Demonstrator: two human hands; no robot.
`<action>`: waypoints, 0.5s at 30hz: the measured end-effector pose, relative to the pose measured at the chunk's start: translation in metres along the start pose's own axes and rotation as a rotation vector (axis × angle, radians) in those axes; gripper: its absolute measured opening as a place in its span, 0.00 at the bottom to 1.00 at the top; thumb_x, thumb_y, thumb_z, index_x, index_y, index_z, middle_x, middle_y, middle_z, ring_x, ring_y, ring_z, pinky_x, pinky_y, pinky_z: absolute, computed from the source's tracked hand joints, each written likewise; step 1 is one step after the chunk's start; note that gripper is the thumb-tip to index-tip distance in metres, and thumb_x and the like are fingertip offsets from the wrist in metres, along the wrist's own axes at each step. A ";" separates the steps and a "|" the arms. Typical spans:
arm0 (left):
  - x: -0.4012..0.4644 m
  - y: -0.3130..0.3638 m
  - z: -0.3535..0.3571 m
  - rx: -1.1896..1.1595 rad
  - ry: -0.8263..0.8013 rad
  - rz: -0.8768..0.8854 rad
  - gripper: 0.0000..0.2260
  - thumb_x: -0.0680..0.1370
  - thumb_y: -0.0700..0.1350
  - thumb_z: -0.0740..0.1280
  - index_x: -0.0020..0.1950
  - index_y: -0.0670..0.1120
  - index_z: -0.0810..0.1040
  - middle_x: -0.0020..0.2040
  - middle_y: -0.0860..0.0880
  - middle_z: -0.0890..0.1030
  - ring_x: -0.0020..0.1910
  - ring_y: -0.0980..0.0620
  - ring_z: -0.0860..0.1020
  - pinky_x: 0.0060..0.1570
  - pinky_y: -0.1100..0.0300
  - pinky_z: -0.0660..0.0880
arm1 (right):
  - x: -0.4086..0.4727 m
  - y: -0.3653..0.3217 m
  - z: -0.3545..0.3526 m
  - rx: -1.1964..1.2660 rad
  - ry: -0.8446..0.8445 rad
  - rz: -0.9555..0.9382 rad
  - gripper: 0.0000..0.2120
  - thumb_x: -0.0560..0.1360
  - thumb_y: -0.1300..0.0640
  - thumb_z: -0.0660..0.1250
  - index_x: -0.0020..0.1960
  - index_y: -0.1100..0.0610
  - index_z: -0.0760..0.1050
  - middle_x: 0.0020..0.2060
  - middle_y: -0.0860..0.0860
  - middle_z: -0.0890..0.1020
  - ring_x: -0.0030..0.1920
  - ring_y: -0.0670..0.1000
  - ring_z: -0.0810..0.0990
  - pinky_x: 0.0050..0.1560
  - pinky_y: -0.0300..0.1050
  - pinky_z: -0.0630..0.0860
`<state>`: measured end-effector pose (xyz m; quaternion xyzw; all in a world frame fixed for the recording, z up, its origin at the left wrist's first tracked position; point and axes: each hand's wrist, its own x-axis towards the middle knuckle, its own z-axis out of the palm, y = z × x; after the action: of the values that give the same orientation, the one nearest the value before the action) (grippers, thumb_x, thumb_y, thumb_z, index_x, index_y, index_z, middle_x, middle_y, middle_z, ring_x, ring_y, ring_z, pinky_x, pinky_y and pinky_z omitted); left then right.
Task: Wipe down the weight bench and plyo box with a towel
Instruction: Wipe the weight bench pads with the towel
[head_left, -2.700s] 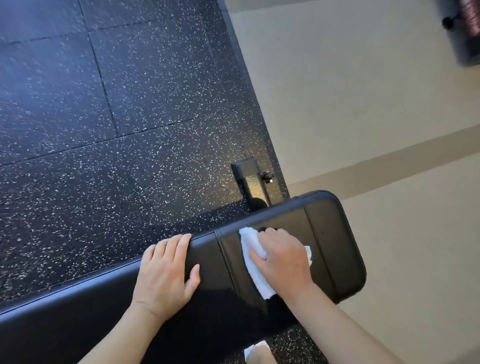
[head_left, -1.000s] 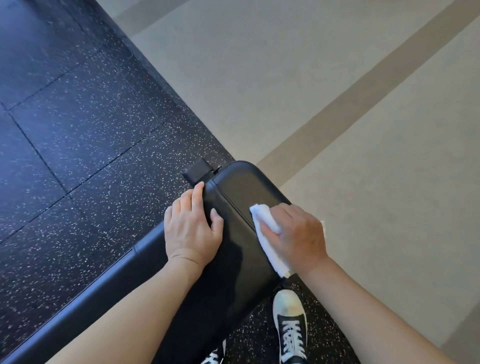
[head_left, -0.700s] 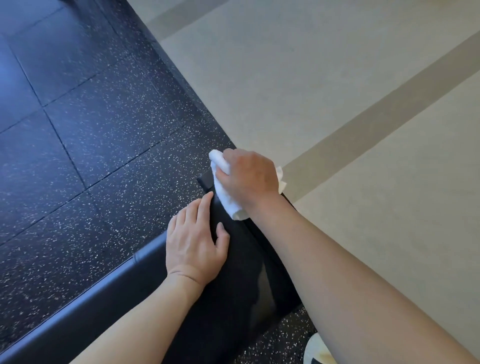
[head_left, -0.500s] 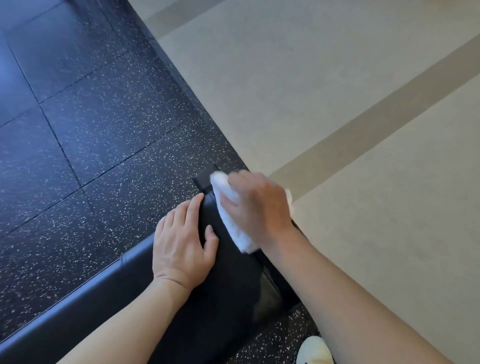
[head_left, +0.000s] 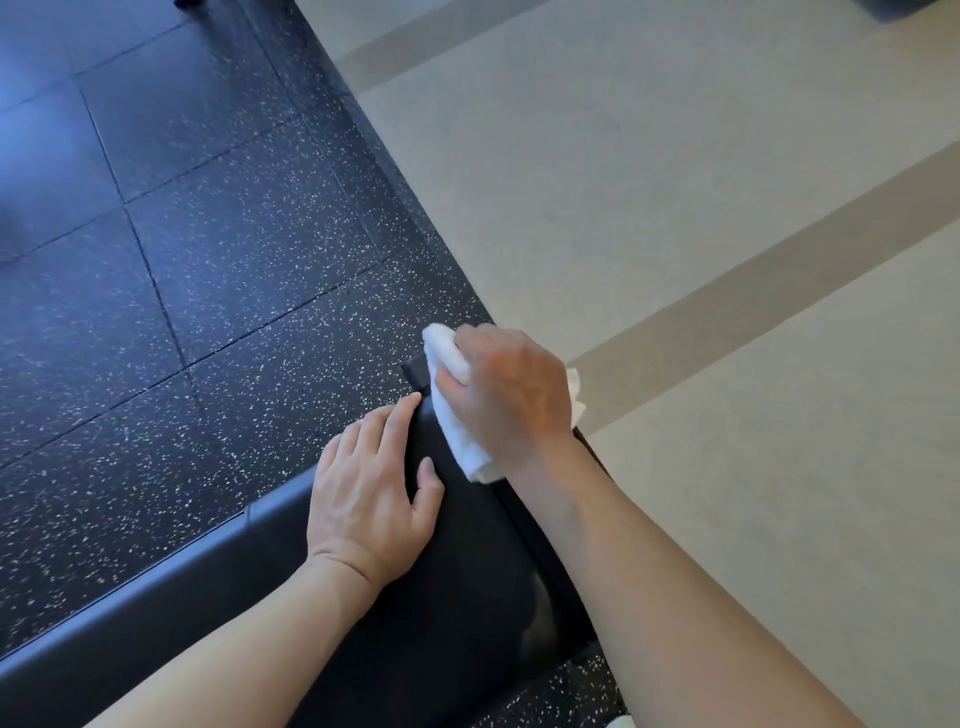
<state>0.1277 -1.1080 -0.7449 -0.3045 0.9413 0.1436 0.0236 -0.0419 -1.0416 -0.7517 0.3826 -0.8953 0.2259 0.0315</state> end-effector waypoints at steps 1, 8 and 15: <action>0.001 0.000 0.000 0.000 -0.002 0.001 0.30 0.78 0.56 0.58 0.79 0.47 0.69 0.68 0.47 0.78 0.65 0.43 0.76 0.67 0.48 0.68 | 0.004 -0.001 0.003 0.010 -0.002 0.007 0.10 0.72 0.49 0.69 0.37 0.51 0.71 0.31 0.49 0.75 0.32 0.56 0.76 0.32 0.43 0.57; -0.002 0.000 0.000 0.011 0.004 0.007 0.30 0.78 0.56 0.57 0.79 0.47 0.69 0.68 0.47 0.78 0.64 0.43 0.75 0.67 0.49 0.67 | -0.101 0.030 -0.049 0.043 -0.002 -0.046 0.17 0.74 0.51 0.72 0.37 0.50 0.63 0.33 0.48 0.69 0.34 0.52 0.68 0.34 0.44 0.58; -0.001 -0.002 0.001 0.001 0.018 0.008 0.29 0.78 0.55 0.58 0.78 0.46 0.70 0.68 0.46 0.78 0.64 0.42 0.76 0.67 0.48 0.69 | -0.149 0.056 -0.069 0.031 0.003 -0.023 0.15 0.77 0.53 0.68 0.34 0.52 0.68 0.31 0.47 0.69 0.32 0.53 0.69 0.31 0.46 0.63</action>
<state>0.1299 -1.1086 -0.7462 -0.3019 0.9428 0.1405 0.0145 0.0163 -0.8781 -0.7458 0.3930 -0.8872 0.2401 0.0293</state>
